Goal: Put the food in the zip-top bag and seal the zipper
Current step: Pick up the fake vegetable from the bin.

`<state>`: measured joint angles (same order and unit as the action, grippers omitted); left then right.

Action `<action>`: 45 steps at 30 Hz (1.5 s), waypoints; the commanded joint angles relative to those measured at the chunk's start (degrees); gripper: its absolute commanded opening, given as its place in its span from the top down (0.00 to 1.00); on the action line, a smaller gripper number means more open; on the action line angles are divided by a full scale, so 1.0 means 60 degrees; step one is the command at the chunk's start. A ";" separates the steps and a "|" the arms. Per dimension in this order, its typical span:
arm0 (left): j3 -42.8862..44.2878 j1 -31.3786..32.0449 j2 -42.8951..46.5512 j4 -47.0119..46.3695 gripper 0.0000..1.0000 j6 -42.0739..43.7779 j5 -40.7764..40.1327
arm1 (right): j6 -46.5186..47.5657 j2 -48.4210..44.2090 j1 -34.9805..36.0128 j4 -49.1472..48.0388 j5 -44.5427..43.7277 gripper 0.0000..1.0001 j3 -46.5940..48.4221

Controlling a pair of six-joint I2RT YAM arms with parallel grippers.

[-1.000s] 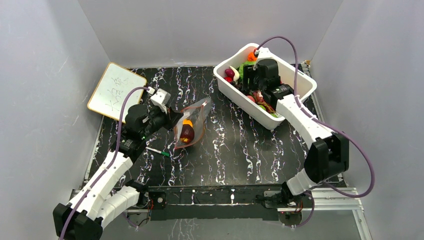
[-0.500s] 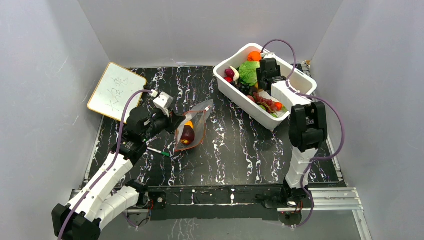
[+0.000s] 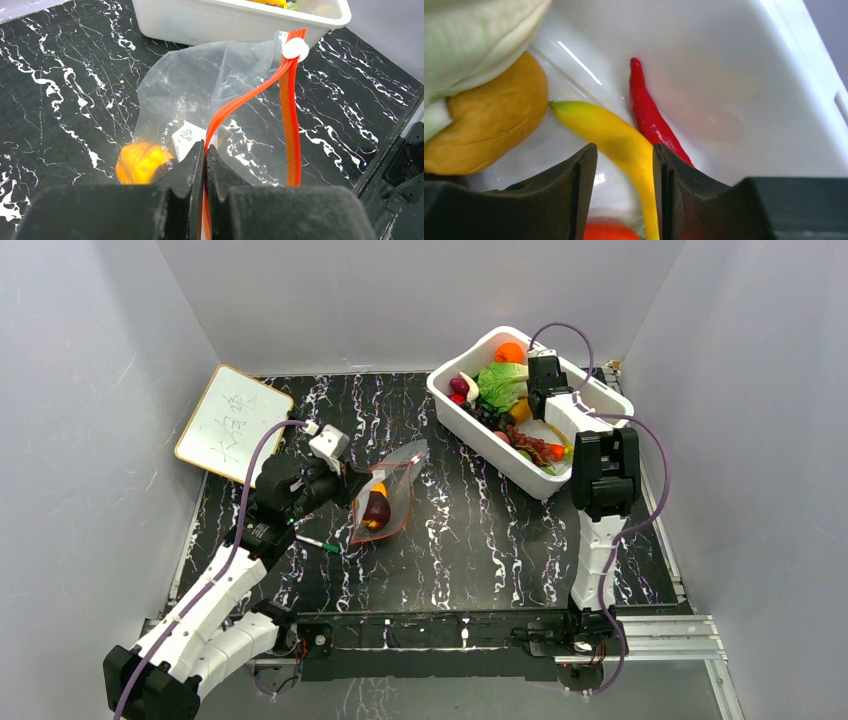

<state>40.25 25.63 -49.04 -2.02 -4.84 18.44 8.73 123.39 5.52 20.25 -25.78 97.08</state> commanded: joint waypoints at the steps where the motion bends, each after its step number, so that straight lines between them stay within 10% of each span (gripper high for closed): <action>1: 0.0052 0.0050 0.0021 -0.0050 1.00 0.0159 -0.0041 | 0.0583 0.0274 -0.0068 -0.1345 -0.0933 0.59 0.0468; 30: 0.0059 0.0056 0.0217 0.0057 1.00 0.0294 -0.0160 | 0.1636 0.1909 -0.0308 -0.3049 -0.2248 0.73 0.0774; 35: 0.0071 0.0061 0.0233 0.0055 1.00 0.0294 -0.0170 | 0.1826 0.1859 -0.0325 -0.3110 -0.2183 0.87 0.0845; 45: 0.0019 0.0061 0.0333 0.0024 1.00 0.0155 -0.0223 | 0.0945 -0.1400 0.0372 -0.2630 -0.1251 1.00 -0.1115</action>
<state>40.25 25.69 -48.53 -1.19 -3.86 17.37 17.30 125.19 5.67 5.39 -33.58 92.95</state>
